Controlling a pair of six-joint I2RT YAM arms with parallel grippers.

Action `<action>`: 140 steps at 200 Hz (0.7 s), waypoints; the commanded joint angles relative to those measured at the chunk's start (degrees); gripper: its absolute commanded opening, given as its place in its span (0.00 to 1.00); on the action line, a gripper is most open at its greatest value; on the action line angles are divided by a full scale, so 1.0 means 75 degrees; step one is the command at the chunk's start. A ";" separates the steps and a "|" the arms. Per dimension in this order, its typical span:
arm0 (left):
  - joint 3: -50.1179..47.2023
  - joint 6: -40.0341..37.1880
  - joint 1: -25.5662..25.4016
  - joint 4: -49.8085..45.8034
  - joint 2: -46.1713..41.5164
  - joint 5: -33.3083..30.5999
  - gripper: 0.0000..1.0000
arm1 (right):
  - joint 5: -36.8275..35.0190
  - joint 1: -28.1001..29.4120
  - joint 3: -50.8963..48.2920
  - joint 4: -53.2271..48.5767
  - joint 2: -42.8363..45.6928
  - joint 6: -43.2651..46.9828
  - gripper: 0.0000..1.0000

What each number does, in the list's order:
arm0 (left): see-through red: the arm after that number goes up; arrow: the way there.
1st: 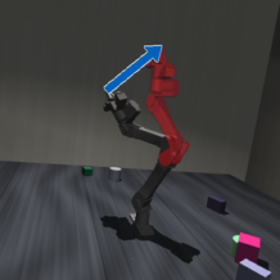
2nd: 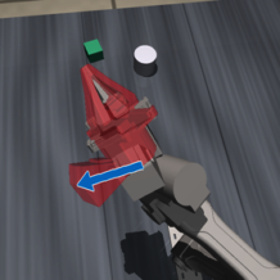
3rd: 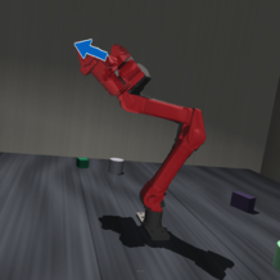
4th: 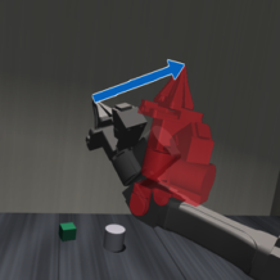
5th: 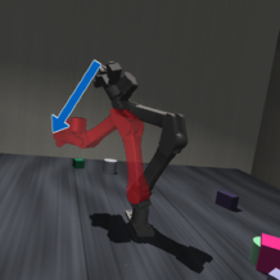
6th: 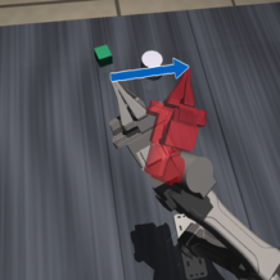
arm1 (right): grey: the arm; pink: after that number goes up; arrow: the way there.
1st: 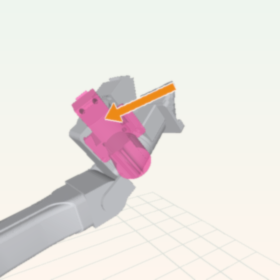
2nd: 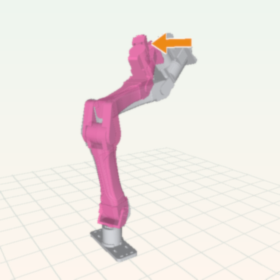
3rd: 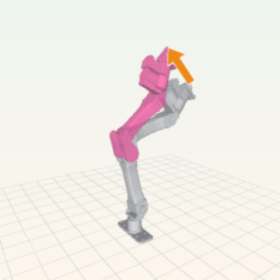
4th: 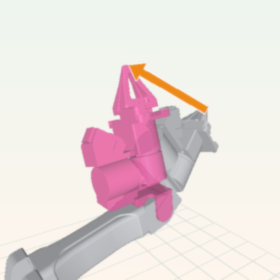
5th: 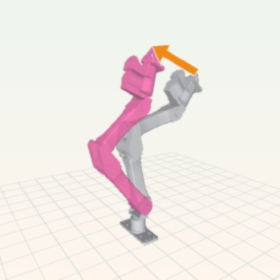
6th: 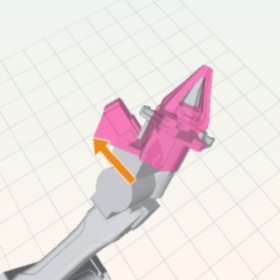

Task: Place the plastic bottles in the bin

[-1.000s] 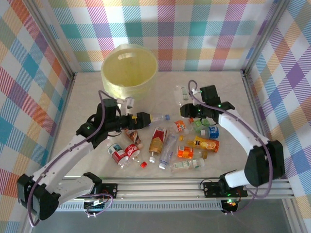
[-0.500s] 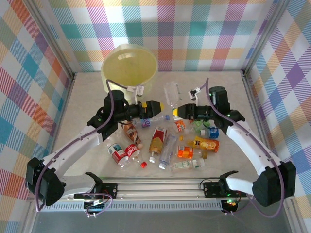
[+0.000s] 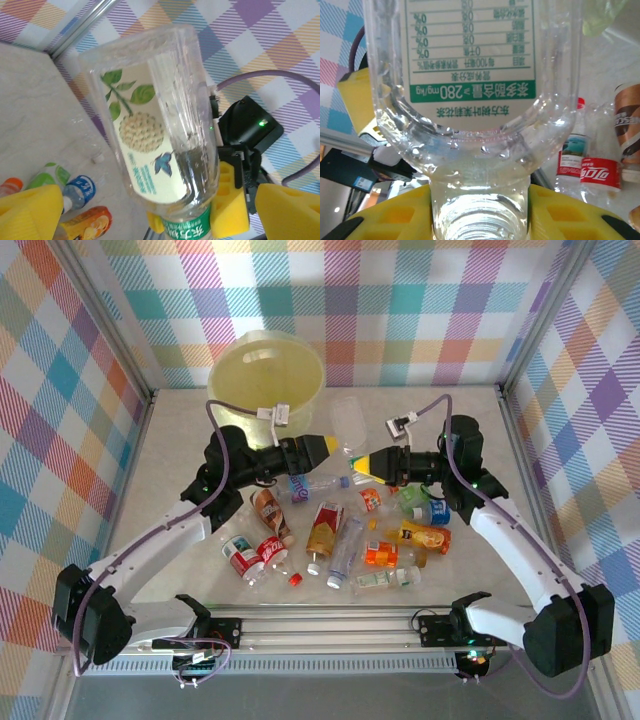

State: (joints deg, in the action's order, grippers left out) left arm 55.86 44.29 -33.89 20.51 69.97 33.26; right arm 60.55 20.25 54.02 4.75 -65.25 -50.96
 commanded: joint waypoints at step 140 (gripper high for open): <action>0.0556 0.1418 -0.0052 0.2031 0.0689 0.0735 0.54 | 0.0686 0.0395 -0.0242 0.1217 -0.0153 -0.0578 0.38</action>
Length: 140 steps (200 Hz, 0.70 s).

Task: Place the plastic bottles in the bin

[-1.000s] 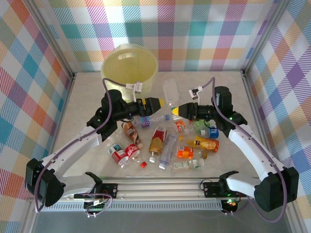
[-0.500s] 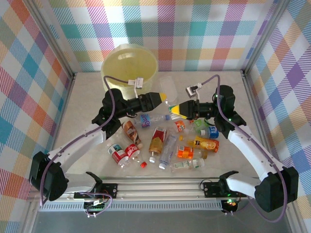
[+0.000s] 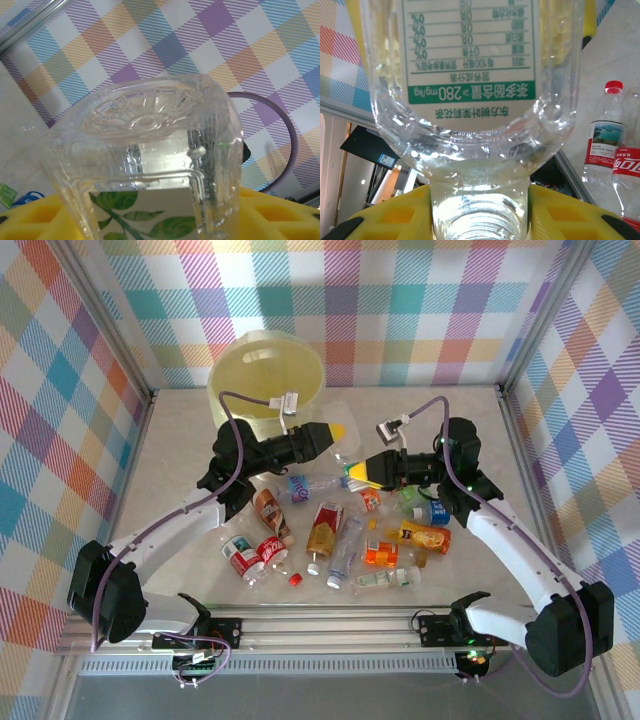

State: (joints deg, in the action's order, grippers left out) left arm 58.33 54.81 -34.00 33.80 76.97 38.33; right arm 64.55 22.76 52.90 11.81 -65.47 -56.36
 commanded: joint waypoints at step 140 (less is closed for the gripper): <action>0.2854 -0.3048 0.0631 -0.5549 -0.0381 -0.0428 0.46 | -0.1351 0.0047 0.1534 -0.3688 0.1236 0.3895 1.00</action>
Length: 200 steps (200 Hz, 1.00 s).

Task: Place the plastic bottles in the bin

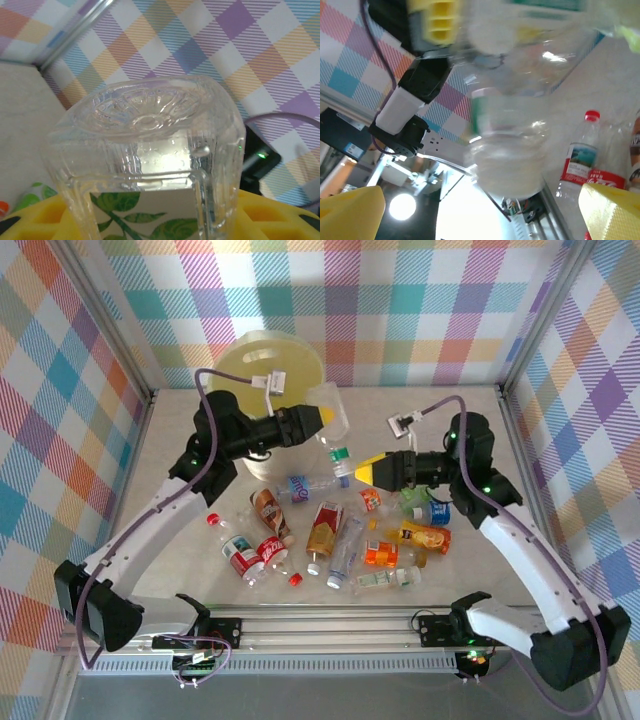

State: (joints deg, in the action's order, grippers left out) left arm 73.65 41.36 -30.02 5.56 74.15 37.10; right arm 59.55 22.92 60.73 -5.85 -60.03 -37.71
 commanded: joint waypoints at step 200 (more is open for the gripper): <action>0.7190 -0.5328 0.0613 -0.6984 0.3084 -0.4605 0.46 | -0.3021 0.0038 -0.0231 -0.2099 0.2238 0.2391 1.00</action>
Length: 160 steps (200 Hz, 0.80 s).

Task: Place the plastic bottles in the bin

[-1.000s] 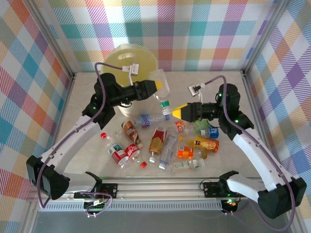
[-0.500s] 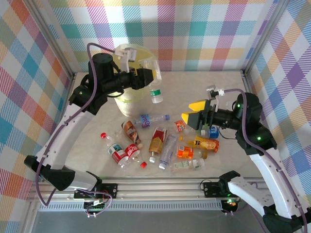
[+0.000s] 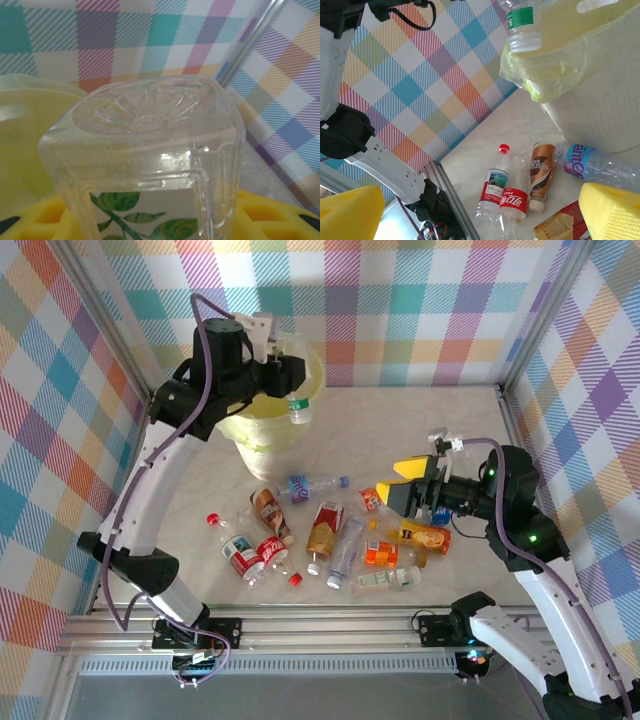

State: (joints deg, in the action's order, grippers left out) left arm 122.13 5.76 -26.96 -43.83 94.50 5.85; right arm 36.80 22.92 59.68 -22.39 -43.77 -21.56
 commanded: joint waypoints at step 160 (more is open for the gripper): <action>0.1972 -0.2069 0.1006 -0.1128 0.3053 -0.0776 0.46 | -0.0261 0.0038 -0.0440 -0.0068 -0.0059 0.0167 1.00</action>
State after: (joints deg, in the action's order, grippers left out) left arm 134.85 -7.73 -21.02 -49.45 115.35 -1.39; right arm 34.87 22.92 56.97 -22.83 -43.81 -21.34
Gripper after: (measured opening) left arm 0.522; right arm 0.996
